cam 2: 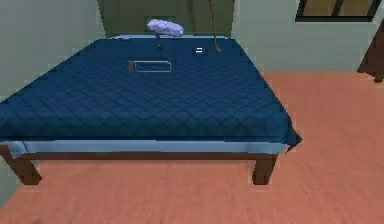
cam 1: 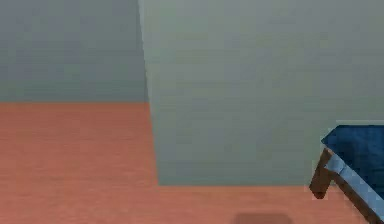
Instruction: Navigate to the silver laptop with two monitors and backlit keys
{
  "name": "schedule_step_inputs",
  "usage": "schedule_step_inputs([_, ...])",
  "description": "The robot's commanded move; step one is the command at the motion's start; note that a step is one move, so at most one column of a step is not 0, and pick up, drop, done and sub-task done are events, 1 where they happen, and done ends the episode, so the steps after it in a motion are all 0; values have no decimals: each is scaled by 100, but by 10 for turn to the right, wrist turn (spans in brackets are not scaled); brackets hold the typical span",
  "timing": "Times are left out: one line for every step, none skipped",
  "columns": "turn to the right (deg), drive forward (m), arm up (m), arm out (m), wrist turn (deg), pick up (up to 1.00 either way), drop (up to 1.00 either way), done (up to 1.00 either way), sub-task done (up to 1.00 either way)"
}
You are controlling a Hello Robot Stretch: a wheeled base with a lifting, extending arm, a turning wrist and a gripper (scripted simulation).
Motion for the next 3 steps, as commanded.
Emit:
schedule_step_inputs([-450,0,0,0,0,0,0,0,0])
schedule_step_inputs([-450,0,0,0,0,0,0,0,0])
schedule_step_inputs([-450,0,0,0,0,0,0,0,0])
